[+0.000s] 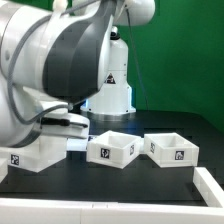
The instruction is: Assemble drawer
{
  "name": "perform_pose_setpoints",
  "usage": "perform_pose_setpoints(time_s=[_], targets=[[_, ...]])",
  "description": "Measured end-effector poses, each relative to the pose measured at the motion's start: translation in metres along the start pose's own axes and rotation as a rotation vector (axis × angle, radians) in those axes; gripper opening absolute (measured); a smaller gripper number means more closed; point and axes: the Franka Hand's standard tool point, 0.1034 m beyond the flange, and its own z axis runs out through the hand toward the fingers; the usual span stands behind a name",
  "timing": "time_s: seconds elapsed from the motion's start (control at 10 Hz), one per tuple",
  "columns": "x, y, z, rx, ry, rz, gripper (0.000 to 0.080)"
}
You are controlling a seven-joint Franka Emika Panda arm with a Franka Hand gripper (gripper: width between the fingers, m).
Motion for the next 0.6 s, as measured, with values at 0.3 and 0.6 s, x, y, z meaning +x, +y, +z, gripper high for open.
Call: perform_pose_setpoints(time_s=[0.3, 0.6], targets=[[0.001, 0.002, 0.016, 0.019, -0.080, 0.009, 0.0649], [0.004, 0.001, 0.021, 0.017, -0.088, 0.011, 0.0649]])
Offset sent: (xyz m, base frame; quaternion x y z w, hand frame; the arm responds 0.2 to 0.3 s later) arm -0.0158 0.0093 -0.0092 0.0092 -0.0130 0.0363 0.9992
